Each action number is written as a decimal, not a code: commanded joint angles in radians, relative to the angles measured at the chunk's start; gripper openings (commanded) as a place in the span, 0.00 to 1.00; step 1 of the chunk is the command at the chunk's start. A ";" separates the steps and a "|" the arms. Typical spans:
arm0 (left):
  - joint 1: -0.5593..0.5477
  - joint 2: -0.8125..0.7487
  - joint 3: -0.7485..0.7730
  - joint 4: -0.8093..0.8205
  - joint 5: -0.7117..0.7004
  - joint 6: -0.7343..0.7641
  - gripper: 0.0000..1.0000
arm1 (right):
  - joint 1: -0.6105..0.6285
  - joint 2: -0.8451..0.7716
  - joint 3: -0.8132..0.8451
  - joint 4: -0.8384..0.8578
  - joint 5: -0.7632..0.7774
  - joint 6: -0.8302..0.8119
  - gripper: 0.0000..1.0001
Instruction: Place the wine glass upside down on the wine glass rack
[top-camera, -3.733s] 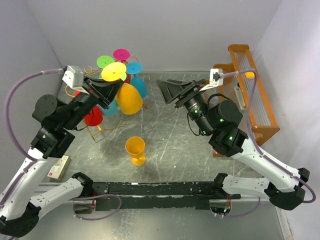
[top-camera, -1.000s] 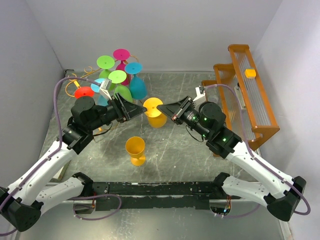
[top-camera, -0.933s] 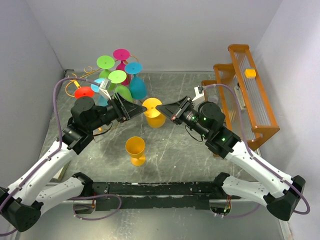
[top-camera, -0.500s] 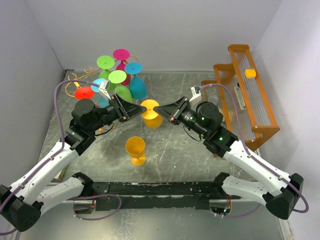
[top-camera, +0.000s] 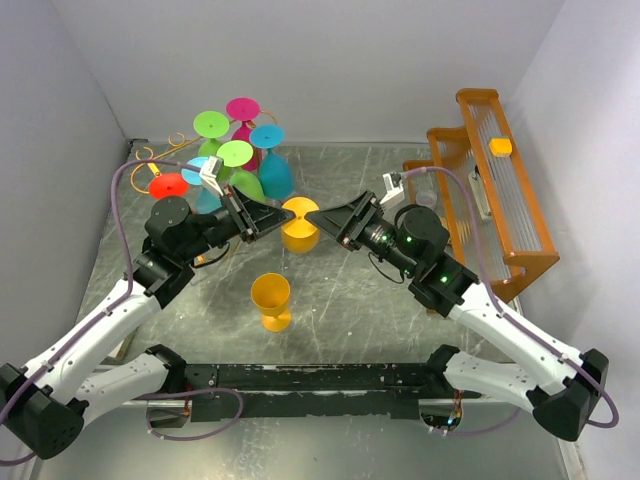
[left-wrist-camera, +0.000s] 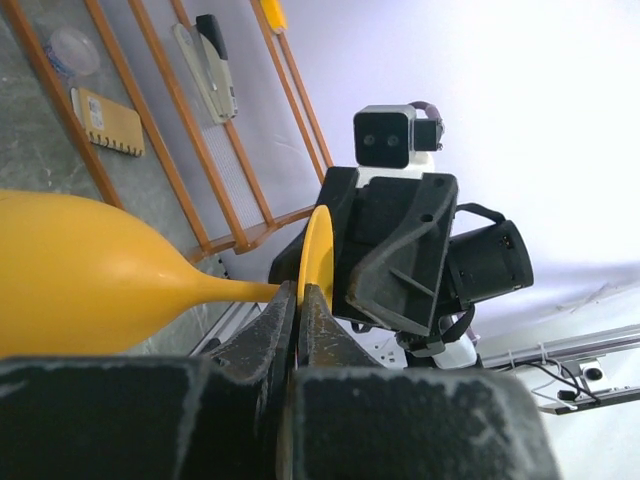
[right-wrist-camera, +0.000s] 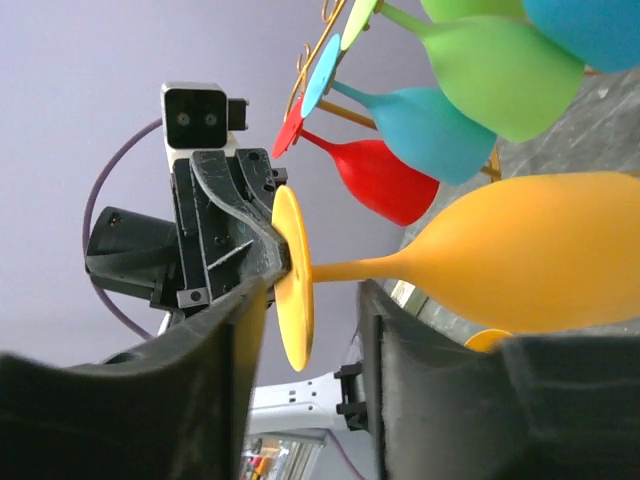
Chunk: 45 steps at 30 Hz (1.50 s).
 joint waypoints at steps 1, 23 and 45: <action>-0.003 0.029 0.080 0.038 0.043 -0.017 0.07 | -0.003 -0.048 0.016 -0.038 0.049 -0.051 0.53; 0.431 0.338 0.582 0.301 0.342 -0.189 0.07 | -0.003 -0.161 0.059 -0.012 0.059 -0.310 0.68; 0.761 0.328 0.696 -0.071 0.138 0.167 0.07 | -0.003 -0.114 0.055 0.010 0.009 -0.318 0.67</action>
